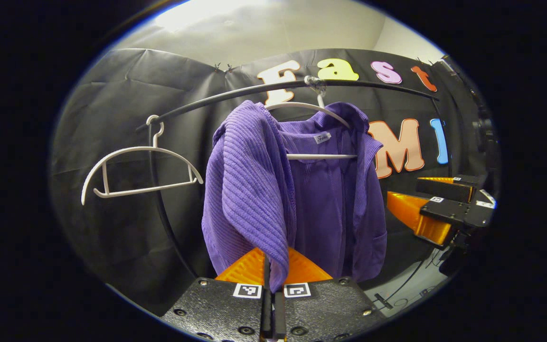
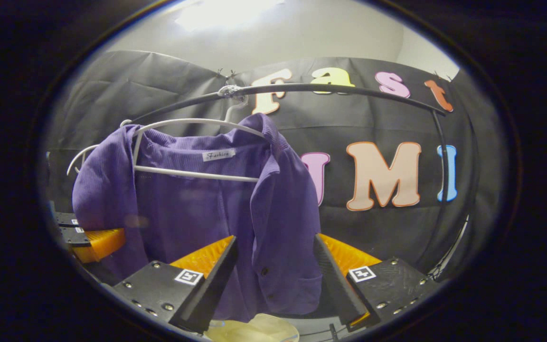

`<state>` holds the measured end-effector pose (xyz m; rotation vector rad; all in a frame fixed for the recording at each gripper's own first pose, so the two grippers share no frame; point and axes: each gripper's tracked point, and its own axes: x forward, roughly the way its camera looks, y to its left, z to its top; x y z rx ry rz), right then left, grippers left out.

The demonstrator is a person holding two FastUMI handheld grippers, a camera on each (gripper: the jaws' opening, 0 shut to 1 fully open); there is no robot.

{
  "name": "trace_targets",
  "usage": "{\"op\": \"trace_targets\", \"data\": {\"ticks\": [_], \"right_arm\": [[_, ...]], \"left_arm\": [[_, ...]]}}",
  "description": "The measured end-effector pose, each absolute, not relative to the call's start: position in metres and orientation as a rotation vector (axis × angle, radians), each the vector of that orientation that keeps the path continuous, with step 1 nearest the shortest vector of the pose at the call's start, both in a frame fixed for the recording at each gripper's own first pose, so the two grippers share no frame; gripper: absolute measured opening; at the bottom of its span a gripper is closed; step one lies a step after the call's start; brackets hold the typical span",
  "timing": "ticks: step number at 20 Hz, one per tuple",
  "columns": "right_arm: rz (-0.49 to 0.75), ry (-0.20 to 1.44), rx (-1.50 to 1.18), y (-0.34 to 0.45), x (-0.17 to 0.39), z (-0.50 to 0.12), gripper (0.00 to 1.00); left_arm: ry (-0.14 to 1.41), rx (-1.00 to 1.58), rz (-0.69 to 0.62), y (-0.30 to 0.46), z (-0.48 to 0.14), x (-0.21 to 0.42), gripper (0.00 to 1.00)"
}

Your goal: Grasp the clothes on the hanger with both hands and then place them into the laundry hamper below.

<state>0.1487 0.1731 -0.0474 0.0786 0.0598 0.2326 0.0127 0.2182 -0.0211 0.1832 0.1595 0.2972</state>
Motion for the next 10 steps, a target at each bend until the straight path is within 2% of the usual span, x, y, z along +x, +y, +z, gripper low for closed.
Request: {"op": "trace_targets", "data": {"ticks": [3,4,6,8,10], "right_arm": [[0.254,0.054,0.089,0.184,0.163,-0.048,0.93],[0.262,0.054,0.094,0.189,0.168,-0.049,0.96],[0.269,0.059,0.093,0.194,0.180,-0.052,0.93],[0.263,0.065,0.085,0.199,0.192,-0.056,0.95],[0.255,0.076,0.091,0.202,0.201,-0.060,0.93]], "left_arm": [[0.158,0.164,0.297,0.216,-0.018,0.015,0.01],[0.158,0.160,0.293,0.216,-0.018,0.016,0.03],[0.155,0.156,0.287,0.216,-0.015,0.016,0.03],[0.154,0.159,0.286,0.216,-0.012,0.015,0.05],[0.149,0.157,0.286,0.218,-0.009,0.014,0.01]]}}
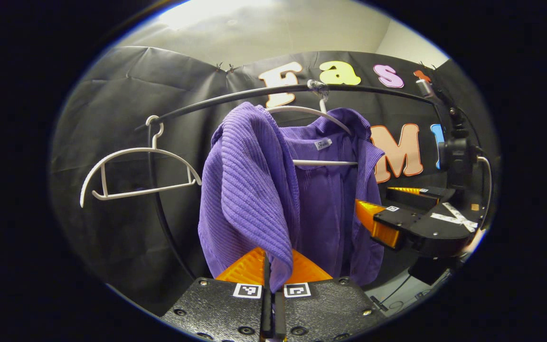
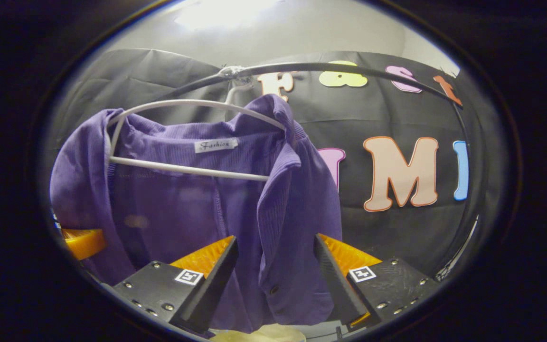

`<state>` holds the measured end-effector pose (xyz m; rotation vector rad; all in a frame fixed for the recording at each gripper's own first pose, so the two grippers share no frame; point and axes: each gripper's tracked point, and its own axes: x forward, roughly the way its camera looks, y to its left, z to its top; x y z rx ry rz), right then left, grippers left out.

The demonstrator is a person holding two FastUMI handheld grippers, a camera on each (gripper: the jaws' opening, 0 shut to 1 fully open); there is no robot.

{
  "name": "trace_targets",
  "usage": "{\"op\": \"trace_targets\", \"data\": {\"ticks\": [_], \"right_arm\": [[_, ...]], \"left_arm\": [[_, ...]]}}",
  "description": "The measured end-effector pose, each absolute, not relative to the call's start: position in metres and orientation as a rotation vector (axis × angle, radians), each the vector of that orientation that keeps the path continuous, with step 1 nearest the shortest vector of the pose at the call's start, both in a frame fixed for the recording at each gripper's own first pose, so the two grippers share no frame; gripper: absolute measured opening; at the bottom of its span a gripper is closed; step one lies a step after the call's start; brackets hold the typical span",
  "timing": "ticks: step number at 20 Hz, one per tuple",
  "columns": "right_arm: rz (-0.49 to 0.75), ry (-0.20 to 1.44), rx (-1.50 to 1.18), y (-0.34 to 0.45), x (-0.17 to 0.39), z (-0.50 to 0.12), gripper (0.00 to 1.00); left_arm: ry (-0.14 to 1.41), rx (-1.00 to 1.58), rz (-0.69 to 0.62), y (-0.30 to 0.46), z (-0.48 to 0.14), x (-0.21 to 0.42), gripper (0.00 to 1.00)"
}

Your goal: Grasp the clothes on the hanger with both hands and then place them into the laundry hamper below.

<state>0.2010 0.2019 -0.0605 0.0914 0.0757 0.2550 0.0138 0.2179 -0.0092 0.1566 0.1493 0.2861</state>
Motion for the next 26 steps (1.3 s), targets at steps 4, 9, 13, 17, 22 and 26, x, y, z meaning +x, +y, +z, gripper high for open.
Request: {"op": "trace_targets", "data": {"ticks": [4,9,13,17,22,26], "right_arm": [[0.238,0.076,0.075,0.209,0.219,-0.065,0.93],[0.198,0.071,0.035,0.211,0.240,-0.073,0.86],[0.150,0.119,0.037,0.203,0.254,-0.088,0.74],[0.099,0.162,0.067,0.187,0.263,-0.100,0.46],[0.005,0.184,0.064,0.160,0.265,-0.101,0.14],[-0.066,0.201,0.064,0.134,0.270,-0.095,0.04]], "left_arm": [[0.144,0.152,0.286,0.221,-0.008,0.013,0.03],[0.144,0.170,0.299,0.229,-0.006,0.012,0.03],[0.133,0.171,0.303,0.233,-0.001,0.012,0.03],[0.113,0.183,0.315,0.239,0.008,0.009,0.03],[0.112,0.191,0.338,0.248,0.009,0.005,0.03],[0.089,0.204,0.373,0.257,0.021,0.000,0.03]]}}
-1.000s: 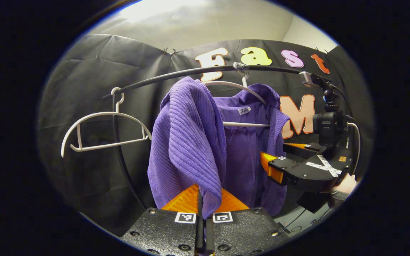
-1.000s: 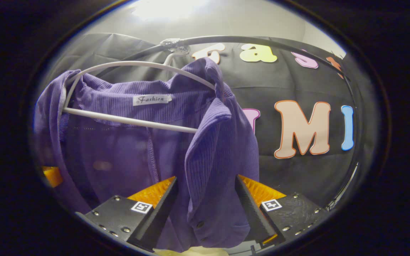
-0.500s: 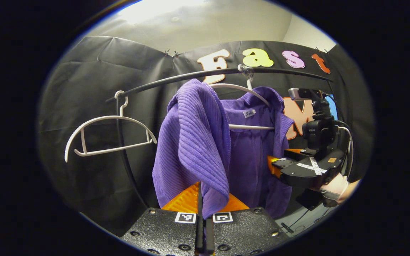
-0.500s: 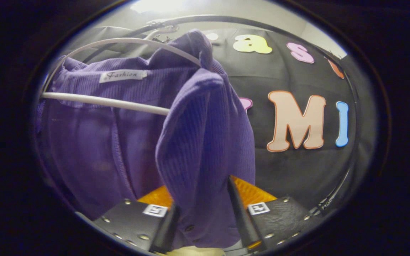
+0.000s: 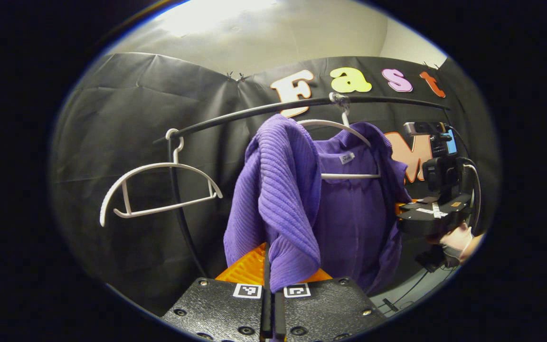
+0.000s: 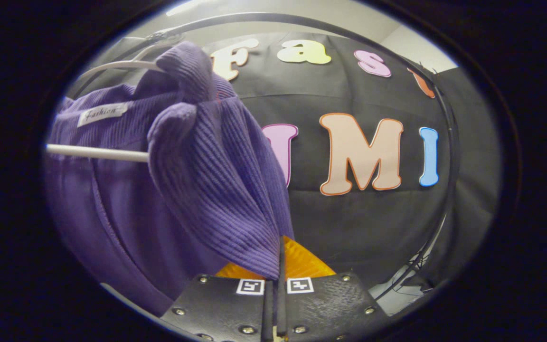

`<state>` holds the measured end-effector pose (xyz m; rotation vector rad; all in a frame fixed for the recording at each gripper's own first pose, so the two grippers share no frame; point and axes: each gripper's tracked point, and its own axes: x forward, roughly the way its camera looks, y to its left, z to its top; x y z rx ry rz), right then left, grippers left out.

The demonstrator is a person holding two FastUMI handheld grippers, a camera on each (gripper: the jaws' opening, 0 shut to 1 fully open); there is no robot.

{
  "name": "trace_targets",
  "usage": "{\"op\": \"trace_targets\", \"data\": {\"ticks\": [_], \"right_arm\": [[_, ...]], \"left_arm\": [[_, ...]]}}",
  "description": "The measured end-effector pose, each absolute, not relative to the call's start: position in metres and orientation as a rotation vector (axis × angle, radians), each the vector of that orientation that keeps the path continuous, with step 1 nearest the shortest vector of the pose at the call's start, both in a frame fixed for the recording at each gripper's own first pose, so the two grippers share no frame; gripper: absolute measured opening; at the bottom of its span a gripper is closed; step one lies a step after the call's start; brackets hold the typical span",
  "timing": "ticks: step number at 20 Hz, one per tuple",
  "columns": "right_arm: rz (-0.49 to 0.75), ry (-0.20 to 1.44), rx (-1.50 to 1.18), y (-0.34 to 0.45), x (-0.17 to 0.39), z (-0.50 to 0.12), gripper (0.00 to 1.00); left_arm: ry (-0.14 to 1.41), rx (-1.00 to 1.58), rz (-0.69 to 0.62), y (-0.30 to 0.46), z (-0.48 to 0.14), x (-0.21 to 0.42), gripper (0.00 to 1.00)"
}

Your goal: Grasp the clothes on the hanger with both hands and then place them into the laundry hamper below.

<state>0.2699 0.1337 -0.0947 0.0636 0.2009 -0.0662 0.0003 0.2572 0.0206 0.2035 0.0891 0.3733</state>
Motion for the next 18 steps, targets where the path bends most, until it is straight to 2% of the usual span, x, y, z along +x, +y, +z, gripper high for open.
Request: {"op": "trace_targets", "data": {"ticks": [2,3,9,10,18], "right_arm": [[-0.082,0.185,0.055,0.123,0.273,-0.088,0.01],[-0.086,0.178,0.049,0.118,0.274,-0.085,0.04],[-0.138,0.110,-0.023,0.087,0.288,-0.058,0.01],[-0.141,0.106,-0.024,0.084,0.291,-0.056,0.04],[-0.160,0.060,-0.028,0.067,0.311,-0.034,0.04]], "left_arm": [[0.075,0.206,0.398,0.264,0.029,-0.005,0.03],[0.067,0.202,0.410,0.268,0.033,-0.008,0.05],[-0.005,0.189,0.456,0.281,0.071,-0.021,0.01],[-0.006,0.188,0.469,0.284,0.076,-0.022,0.02],[-0.103,0.169,0.504,0.303,0.132,-0.031,0.02]]}}
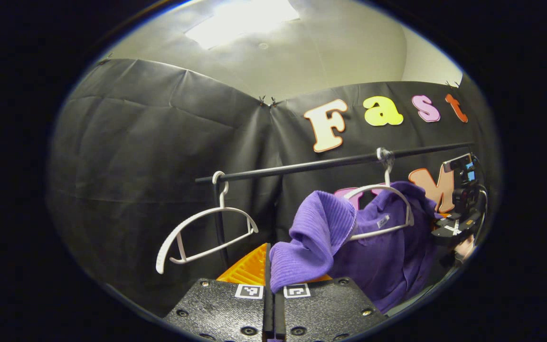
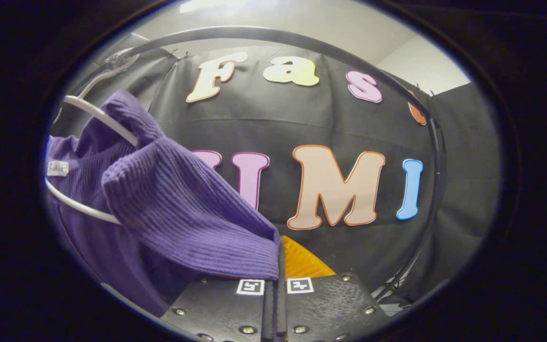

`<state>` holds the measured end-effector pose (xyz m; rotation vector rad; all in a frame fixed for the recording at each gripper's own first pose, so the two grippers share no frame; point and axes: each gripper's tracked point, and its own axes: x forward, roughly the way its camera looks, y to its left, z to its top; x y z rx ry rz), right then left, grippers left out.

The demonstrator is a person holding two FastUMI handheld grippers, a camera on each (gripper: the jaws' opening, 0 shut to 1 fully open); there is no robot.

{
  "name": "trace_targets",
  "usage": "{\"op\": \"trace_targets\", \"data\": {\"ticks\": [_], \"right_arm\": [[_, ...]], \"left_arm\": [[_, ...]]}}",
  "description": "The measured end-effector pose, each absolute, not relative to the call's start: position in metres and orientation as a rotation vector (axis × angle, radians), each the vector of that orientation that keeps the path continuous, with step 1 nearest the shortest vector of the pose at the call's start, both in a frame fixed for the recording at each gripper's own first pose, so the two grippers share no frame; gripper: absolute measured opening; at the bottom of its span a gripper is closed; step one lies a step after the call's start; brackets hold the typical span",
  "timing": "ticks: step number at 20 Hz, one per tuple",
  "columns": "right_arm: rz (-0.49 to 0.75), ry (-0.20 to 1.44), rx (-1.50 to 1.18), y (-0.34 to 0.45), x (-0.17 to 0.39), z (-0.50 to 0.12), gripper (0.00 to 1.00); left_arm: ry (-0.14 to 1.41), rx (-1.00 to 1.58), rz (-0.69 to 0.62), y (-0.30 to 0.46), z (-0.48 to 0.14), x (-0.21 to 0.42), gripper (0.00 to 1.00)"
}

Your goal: Grasp the clothes on the hanger with both hands and then place them into the laundry hamper below.

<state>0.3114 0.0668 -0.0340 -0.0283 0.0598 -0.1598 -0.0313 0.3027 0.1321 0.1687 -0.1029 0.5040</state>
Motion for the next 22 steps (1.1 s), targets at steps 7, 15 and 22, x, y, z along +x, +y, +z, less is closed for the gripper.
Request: {"op": "trace_targets", "data": {"ticks": [7,15,22], "right_arm": [[-0.169,0.056,-0.017,0.057,0.338,-0.030,0.03],[-0.170,0.175,0.010,0.051,0.363,-0.078,0.04],[-0.138,0.270,-0.026,0.067,0.338,-0.141,0.01]], "left_arm": [[-0.101,0.144,0.583,0.345,0.132,-0.029,0.01],[0.020,0.095,0.621,0.371,0.073,-0.016,0.02],[0.082,0.145,0.544,0.350,0.033,-0.002,0.01]]}}
